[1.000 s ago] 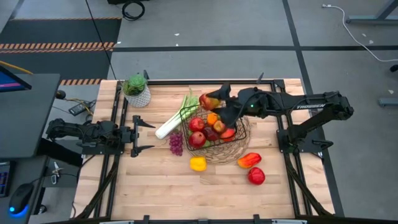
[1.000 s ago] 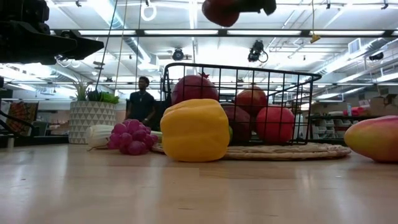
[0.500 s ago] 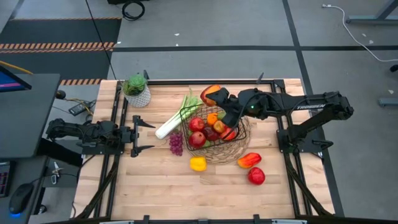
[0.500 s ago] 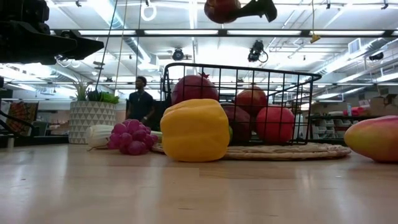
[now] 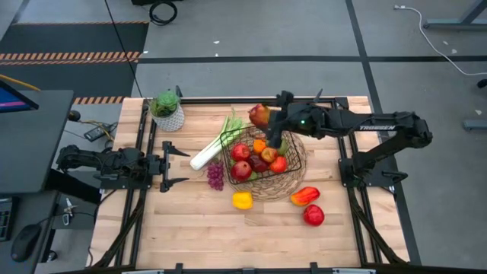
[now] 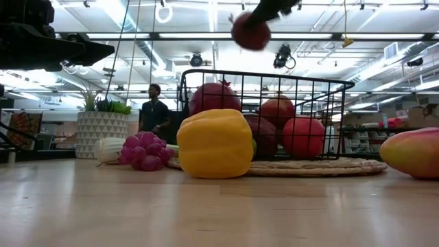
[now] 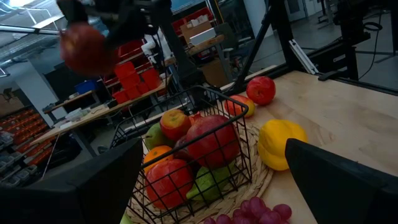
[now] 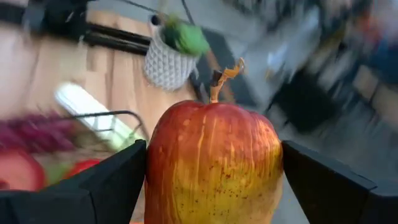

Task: Build produce basket
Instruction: Put the red apple into the black wire basket

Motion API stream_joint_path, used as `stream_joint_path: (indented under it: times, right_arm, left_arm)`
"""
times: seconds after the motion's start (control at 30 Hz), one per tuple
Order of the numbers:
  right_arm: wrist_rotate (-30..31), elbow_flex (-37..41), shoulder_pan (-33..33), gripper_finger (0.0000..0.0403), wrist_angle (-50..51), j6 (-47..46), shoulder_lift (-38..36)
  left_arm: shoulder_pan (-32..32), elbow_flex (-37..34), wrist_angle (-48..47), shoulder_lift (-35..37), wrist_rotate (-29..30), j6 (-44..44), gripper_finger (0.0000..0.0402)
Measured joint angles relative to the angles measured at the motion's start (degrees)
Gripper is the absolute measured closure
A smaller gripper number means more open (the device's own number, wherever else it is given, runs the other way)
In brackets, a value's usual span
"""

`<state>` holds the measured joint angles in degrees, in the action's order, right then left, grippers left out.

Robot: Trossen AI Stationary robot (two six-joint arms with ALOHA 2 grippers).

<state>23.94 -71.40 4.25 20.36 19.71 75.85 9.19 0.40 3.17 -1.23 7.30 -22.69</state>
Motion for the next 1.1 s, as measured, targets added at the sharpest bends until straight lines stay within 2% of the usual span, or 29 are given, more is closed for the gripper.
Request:
stream_joint_path:
  times: [0.23,0.3,0.37,0.5,0.67,0.93,1.1]
  right_arm:
    - [-2.0,6.2,1.8,0.0037,1.5,-37.7,0.1]
    - [-7.3,6.3,3.4,0.0037,4.2,-47.1,0.1]
    - [-15.1,6.3,5.3,0.0037,7.5,-52.4,0.1]
    - [-30.0,6.3,8.5,0.0037,10.5,-60.0,0.1]
    - [-47.3,6.3,13.4,0.0037,6.0,-65.1,0.1]
    - [-65.6,6.3,18.4,0.0037,-1.2,-77.9,0.1]
    - [-74.8,6.3,18.5,0.0037,-10.6,-78.7,0.0]
  left_arm:
    - [0.0,0.0,0.0,0.0,0.0,0.0,0.0002]
    - [0.0,0.0,0.0,0.0,0.0,0.0,0.0002]
    - [0.0,0.0,0.0,0.0,0.0,0.0,0.0002]
    - [0.0,0.0,0.0,0.0,0.0,0.0,0.0002]
    - [0.0,0.0,0.0,0.0,0.0,0.0,0.0002]
    - [0.0,0.0,0.0,0.0,0.0,0.0,0.0002]
    - [0.0,0.0,0.0,0.0,0.0,0.0,0.0002]
